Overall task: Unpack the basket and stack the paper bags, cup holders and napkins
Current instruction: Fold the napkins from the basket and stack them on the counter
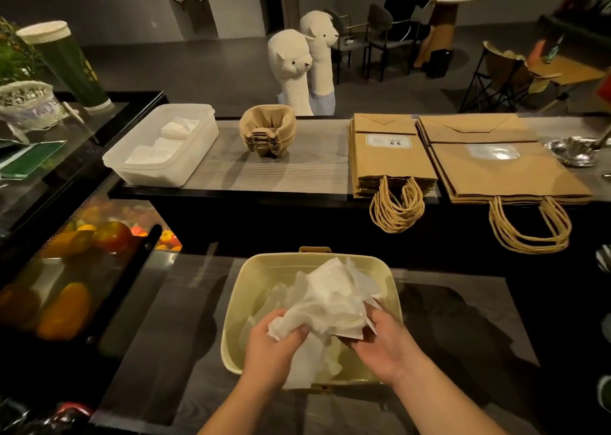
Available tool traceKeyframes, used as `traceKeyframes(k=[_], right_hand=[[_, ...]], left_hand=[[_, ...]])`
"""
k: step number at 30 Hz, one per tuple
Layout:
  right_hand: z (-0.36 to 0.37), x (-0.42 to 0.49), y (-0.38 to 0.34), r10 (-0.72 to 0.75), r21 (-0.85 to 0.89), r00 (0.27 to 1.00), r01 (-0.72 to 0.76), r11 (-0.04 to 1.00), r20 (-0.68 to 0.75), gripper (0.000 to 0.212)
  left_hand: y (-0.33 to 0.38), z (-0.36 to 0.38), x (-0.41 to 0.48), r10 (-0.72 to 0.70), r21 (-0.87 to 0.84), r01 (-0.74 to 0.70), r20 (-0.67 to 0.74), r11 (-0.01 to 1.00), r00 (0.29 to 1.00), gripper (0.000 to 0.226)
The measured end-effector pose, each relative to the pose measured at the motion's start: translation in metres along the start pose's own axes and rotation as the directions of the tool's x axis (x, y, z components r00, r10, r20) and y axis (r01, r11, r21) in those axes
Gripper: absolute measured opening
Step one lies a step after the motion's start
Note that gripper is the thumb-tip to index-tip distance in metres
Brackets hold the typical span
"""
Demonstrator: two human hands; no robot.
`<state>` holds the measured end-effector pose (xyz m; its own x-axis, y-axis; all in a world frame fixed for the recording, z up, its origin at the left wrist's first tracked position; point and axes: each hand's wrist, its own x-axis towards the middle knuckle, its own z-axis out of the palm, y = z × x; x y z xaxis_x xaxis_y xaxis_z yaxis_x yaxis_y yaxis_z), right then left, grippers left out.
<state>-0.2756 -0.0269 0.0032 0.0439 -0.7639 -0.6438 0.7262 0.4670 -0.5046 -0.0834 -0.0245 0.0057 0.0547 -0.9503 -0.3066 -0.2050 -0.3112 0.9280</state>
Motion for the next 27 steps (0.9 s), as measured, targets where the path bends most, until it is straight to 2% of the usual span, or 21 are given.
traceKeyframes(k=[2,4,7,10,14,19,21,22,24,25,27], right_hand=[[0.000,-0.003,-0.001,0.004,-0.005,1.000,-0.004,1.000,-0.017,0.026],[-0.003,-0.003,-0.002,0.007,-0.008,0.999,-0.007,1.000,-0.050,0.026],[-0.007,-0.001,-0.005,0.021,0.013,0.997,-0.020,1.000,-0.075,0.029],[-0.006,0.000,-0.010,0.019,0.003,0.997,-0.019,1.000,-0.078,0.031],[-0.008,0.007,-0.016,-0.015,-0.052,0.994,0.010,0.999,-0.107,0.030],[-0.012,0.013,-0.022,-0.112,-0.230,0.987,0.084,0.970,-0.111,0.022],[-0.010,0.013,-0.025,-0.209,-0.404,0.973,0.155,0.902,-0.094,0.018],[-0.009,0.013,-0.026,-0.262,-0.530,0.962,0.187,0.827,-0.070,0.019],[-0.012,0.015,-0.024,-0.339,-0.769,0.941,0.229,0.598,0.016,0.024],[-0.012,0.015,-0.024,-0.347,-0.829,0.935,0.249,0.500,0.072,0.026],[-0.011,0.020,-0.022,-0.316,-0.848,0.941,0.261,0.461,0.118,0.022]], left_hand=[[-0.002,-0.005,0.003,-0.147,-0.187,0.138,-0.036,0.973,0.988,0.020],[-0.003,-0.010,0.008,-0.287,-0.354,0.259,-0.029,0.899,0.958,0.028],[-0.001,-0.016,0.012,-0.402,-0.476,0.364,0.023,0.801,0.915,0.034],[0.010,-0.019,0.015,-0.478,-0.571,0.450,0.113,0.687,0.871,0.056],[0.026,-0.028,0.024,-0.459,-0.695,0.500,0.268,0.517,0.847,0.058],[0.043,-0.044,0.030,-0.273,-0.817,0.453,0.373,0.357,0.887,0.056],[0.047,-0.048,0.030,-0.208,-0.834,0.440,0.390,0.333,0.897,0.055],[0.049,-0.049,0.031,-0.171,-0.842,0.431,0.396,0.325,0.902,0.060],[0.052,-0.048,0.033,-0.107,-0.850,0.431,0.419,0.303,0.902,0.073],[0.054,-0.047,0.035,-0.080,-0.846,0.434,0.432,0.308,0.899,0.069],[0.058,-0.045,0.038,-0.034,-0.842,0.452,0.464,0.295,0.885,0.061]])
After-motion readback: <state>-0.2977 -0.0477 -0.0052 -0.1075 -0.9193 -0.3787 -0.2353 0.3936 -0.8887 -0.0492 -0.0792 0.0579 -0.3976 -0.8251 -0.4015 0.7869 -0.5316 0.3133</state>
